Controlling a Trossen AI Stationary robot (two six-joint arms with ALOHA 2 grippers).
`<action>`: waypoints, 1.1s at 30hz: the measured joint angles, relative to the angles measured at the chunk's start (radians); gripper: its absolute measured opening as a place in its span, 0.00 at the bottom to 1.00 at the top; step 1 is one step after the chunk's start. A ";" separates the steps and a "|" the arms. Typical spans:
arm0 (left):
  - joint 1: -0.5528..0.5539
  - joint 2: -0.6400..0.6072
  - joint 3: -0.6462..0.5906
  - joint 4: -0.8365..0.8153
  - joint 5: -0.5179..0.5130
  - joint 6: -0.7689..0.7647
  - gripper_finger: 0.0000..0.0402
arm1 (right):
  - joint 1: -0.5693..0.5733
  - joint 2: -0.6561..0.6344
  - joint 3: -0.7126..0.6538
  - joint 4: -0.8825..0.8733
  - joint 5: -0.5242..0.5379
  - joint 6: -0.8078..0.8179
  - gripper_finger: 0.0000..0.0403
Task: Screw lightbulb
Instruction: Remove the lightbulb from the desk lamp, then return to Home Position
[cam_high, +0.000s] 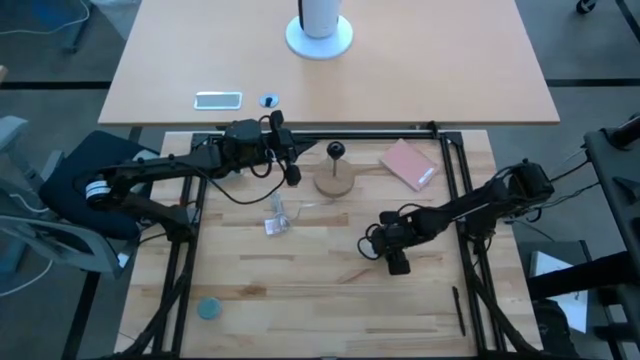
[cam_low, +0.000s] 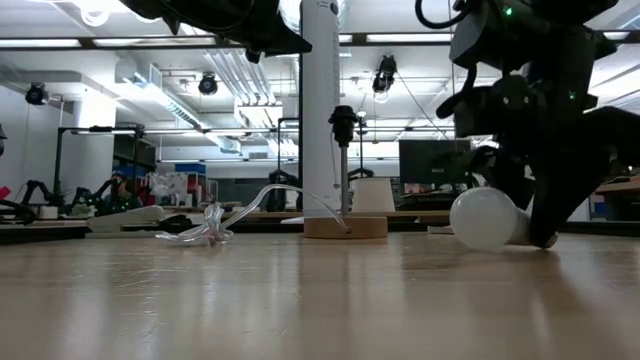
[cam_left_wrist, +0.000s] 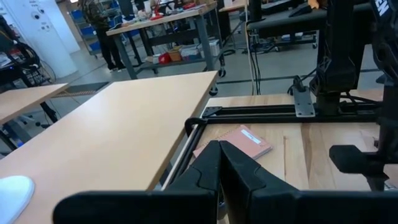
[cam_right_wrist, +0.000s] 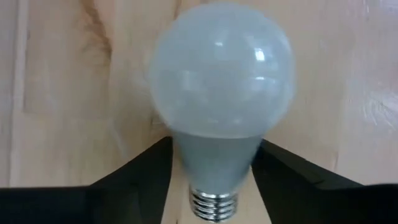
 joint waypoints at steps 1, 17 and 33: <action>0.000 0.000 0.000 0.000 0.000 0.000 0.00 | 0.000 -0.011 0.000 -0.002 0.000 0.000 0.56; 0.000 0.001 0.000 0.012 0.000 -0.009 0.00 | 0.018 -0.349 0.000 0.013 0.000 0.057 0.58; 0.015 -0.266 -0.131 -0.103 0.389 -0.163 0.00 | 0.275 -0.776 -0.094 0.289 0.362 -0.180 0.46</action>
